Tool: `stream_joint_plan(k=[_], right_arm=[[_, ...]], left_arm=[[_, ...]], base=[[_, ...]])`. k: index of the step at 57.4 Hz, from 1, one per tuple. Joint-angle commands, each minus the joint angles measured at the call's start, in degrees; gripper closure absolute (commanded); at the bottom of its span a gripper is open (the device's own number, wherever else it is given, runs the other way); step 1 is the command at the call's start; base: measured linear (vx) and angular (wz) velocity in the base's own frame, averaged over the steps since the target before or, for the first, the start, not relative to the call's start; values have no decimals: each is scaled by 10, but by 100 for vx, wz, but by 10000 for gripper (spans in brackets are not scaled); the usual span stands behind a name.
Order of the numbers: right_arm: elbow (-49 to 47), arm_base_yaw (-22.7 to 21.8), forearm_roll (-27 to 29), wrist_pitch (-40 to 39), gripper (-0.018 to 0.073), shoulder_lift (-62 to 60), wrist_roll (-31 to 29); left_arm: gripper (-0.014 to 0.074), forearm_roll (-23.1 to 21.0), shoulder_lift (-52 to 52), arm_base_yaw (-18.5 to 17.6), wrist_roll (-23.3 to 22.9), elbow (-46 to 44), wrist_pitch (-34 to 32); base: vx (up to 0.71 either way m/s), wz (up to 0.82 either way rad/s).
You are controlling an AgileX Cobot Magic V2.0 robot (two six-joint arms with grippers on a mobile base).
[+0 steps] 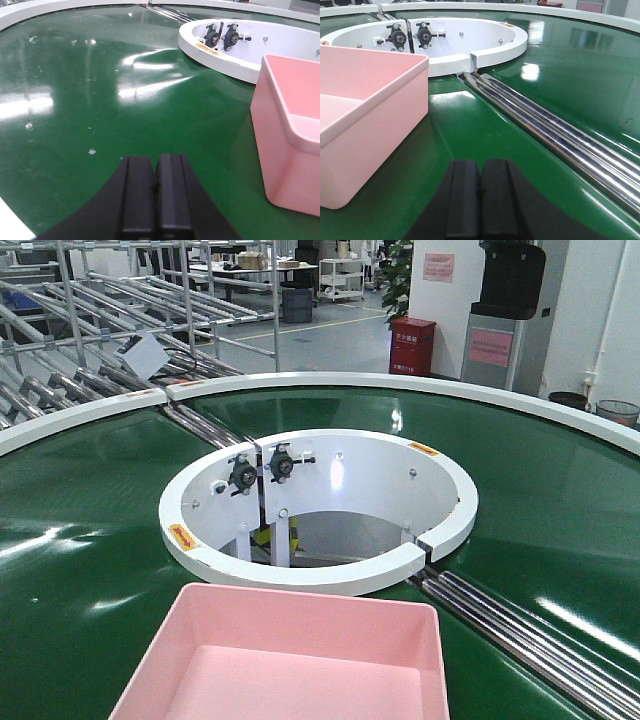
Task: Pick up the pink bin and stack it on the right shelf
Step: 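Move both grippers toward the sides of the pink bin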
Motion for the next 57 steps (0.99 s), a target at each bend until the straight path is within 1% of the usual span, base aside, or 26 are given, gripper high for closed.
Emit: stream_joint_plan(k=[1,19,24,31,37,42,46,49,54,57], right_arm=[[0,1,-3,-48,571,0,-5],[0,1,-3,-48,571,0,-5],[0,1,-3,-48,571,0,-5],[0,1,-5,-50,571,0,-5],[0,1,-5,-50,571,0,-5],[0,1,-5,-68,571,0,-5],[0,1,-3,-116,571,0,-3],[0,1,-3,-142,571,0,-3],[0,1,-3,-210,571,0,-6],[-1,1,-3,-247,571,0,-5]], left_arm=[[604,-1,-3,1,-4,7,-48],[604,0,-3,1,-3,7,-57],[604,-6,-3,1,-20,7,-65],[604,-6,-3,1,-19,7,-69],[604,-7,-3,1,-20,7,-88],[604,-7,-3,1,-20,4,-119],[604,-7,-3,1,-20,4,-155],[604,-7,-3,1,-20,4,-200],[604,-7,-3,1,-20,4,-277],[604,-7,-3,1,-20,2,-339]], base=[[0,0],[0,0],[0,0],[0,0],[0,0],[0,0],[0,0],[0,0],[0,0],[0,0]])
